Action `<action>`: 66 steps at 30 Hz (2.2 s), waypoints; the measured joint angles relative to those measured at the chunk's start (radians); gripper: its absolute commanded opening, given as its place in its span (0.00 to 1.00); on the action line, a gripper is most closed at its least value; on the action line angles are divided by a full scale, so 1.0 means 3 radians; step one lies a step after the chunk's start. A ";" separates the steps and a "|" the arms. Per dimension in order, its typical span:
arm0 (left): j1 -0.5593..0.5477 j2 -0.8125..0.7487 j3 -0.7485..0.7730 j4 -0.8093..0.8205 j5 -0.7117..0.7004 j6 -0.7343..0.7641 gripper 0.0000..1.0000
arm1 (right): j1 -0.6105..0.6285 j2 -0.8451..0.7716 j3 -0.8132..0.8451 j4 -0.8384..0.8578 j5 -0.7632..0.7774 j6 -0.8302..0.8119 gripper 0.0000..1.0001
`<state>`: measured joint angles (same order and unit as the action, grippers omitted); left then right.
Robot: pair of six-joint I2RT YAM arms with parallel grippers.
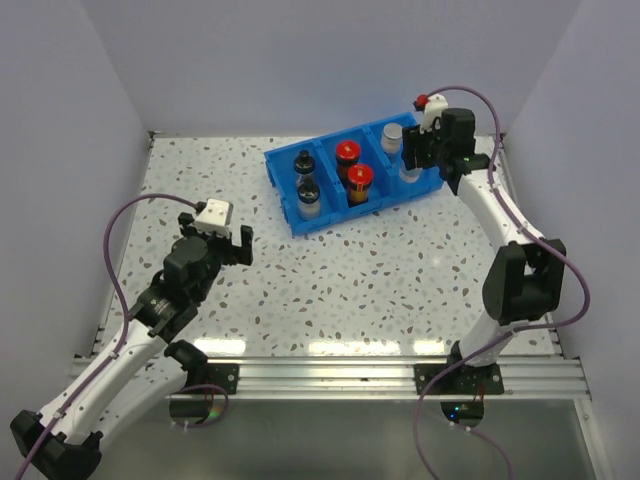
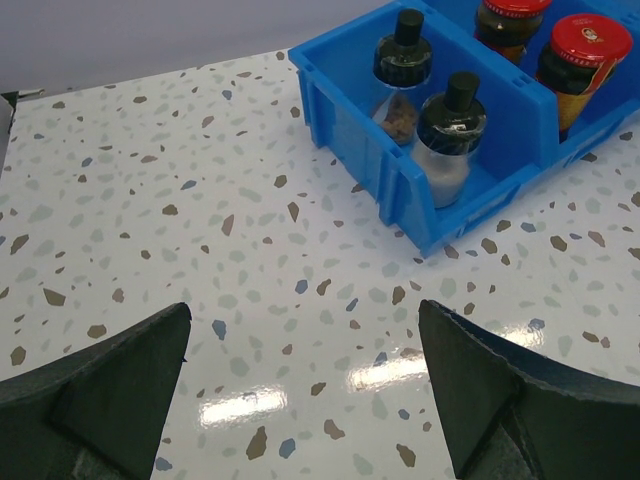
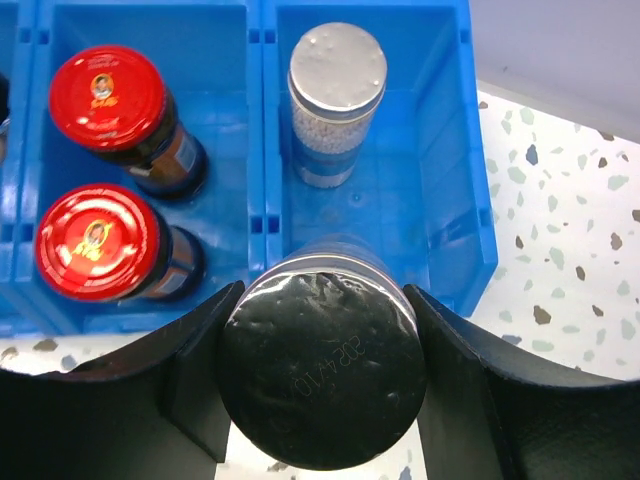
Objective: Organize the condiment bottles
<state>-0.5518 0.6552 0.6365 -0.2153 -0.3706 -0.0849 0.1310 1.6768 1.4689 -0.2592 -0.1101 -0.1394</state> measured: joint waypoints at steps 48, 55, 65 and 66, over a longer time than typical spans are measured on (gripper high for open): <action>0.0004 -0.0097 -0.0042 0.0001 -0.0113 0.0000 1.00 | 0.0018 -0.0819 -0.0285 -0.0679 -0.0219 -0.0342 0.98; 0.0004 -0.0201 -0.0098 0.0038 -0.0281 -0.0003 1.00 | -0.0058 -0.1837 -0.1212 -0.0692 -0.0256 -0.0045 0.99; 0.0675 0.0084 -0.0106 0.0122 -0.0197 -0.0146 1.00 | -0.0072 -0.3446 -0.2232 -0.0417 0.0599 0.0226 0.99; 0.0806 0.0135 -0.0106 0.0130 -0.0175 -0.0179 1.00 | -0.0072 -0.3478 -0.2279 -0.0384 0.0666 0.0252 0.98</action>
<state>-0.3099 0.6956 0.6048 -0.1764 -0.4232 -0.1387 0.1093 0.6334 0.7853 -0.3744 0.0898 -0.0639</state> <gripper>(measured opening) 0.997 0.986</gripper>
